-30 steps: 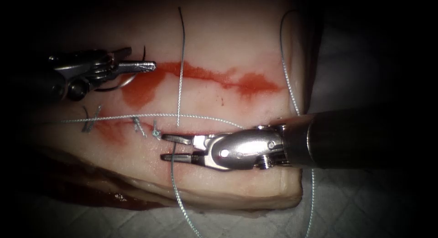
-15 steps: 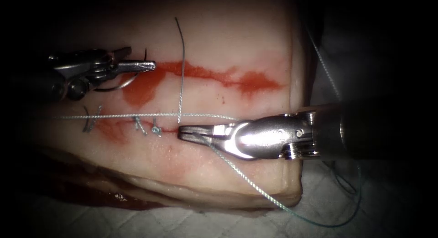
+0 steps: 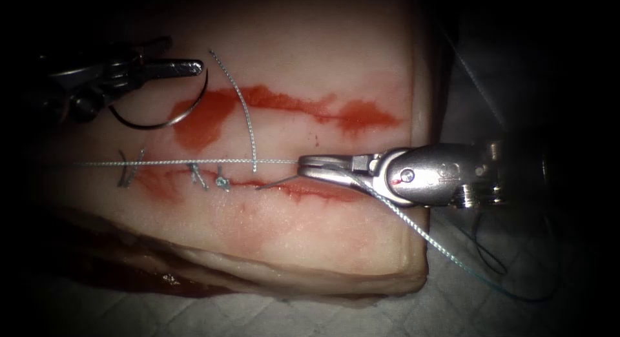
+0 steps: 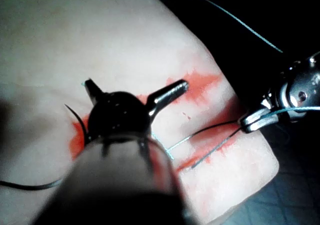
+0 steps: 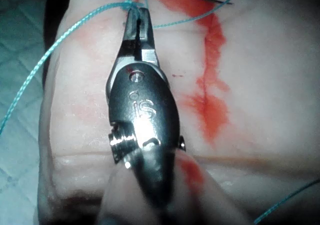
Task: Wound Closure
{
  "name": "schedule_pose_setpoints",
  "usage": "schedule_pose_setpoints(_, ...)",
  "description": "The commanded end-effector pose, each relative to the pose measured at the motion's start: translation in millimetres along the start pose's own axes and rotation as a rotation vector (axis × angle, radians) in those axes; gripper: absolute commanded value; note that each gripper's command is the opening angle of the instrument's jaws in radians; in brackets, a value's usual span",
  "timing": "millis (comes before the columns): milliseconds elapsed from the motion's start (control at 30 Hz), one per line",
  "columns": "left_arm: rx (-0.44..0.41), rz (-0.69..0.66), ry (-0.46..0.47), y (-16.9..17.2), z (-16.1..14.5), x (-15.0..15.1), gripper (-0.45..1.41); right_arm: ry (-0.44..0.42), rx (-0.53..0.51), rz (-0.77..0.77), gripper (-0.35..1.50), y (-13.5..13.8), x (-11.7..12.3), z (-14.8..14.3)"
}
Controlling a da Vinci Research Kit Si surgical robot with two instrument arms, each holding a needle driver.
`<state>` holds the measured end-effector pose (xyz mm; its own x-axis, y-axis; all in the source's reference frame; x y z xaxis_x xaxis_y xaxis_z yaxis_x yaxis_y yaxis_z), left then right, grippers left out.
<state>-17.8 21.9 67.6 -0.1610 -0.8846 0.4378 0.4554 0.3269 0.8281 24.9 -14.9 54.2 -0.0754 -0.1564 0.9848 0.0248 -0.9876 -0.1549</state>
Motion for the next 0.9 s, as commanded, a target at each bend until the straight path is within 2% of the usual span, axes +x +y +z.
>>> schedule_pose_setpoints(33,0.003,0.011,-0.001,0.2,0.6,0.0,1.01,-0.006,-0.001,0.0,-0.35,0.0,0.3,0.8)
schedule_pose_setpoints(267,0.017,0.013,-0.01,0.2,0.1,-0.7,1.01,-0.007,-0.004,0.0,-0.35,-0.5,-0.2,-0.8)
schedule_pose_setpoints(433,0.042,0.014,-0.05,0.3,-0.3,-0.8,0.88,-0.007,-0.004,0.002,-0.35,-0.6,-0.4,-1.7)
schedule_pose_setpoints(600,0.071,0.015,-0.108,0.4,-0.5,-0.9,0.89,-0.007,-0.003,0.003,-0.35,-0.6,-0.5,-2.4)
schedule_pose_setpoints(900,0.062,0.01,-0.13,0.5,-0.5,-0.8,0.91,-0.007,-0.004,0.003,-0.35,-0.5,-0.6,-2.8)
